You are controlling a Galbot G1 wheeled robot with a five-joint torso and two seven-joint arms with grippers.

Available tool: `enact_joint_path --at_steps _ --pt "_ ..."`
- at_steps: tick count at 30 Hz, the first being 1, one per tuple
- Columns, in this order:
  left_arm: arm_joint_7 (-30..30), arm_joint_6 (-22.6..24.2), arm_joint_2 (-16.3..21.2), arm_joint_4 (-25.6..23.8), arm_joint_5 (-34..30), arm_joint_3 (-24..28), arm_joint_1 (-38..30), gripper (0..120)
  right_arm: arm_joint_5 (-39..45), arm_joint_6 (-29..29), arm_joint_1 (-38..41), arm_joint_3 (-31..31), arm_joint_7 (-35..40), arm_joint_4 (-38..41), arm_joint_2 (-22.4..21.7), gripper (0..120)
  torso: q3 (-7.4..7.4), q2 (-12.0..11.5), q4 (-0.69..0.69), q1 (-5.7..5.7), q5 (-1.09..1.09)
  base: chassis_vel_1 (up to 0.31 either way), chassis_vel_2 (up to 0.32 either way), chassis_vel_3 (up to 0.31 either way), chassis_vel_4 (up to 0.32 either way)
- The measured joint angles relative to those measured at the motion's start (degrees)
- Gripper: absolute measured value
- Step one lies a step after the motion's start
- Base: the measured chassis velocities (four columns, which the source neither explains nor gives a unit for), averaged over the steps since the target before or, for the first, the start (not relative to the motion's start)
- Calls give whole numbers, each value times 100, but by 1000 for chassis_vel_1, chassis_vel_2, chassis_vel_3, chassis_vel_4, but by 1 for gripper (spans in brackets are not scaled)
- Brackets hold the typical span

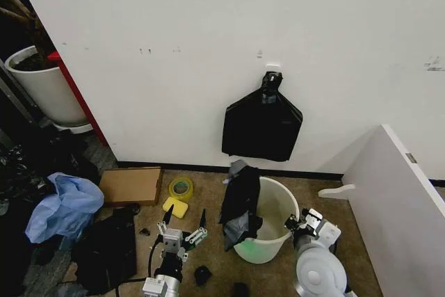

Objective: Place the garbage bag over the trash bin.

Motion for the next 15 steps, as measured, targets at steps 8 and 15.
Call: enact_joint_path --at_steps 8,15 --pt "0 0 -1 -13 -88 -25 -37 100 -370 -27 -378 -20 -478 238 7 11 0 0 1 1 0 0 0 0 0" --pt "7 50 -29 -14 -115 -2 -111 100 -2165 689 -831 -24 -1442 689 -196 39 0 0 1 1 -1 0 0 0 0"
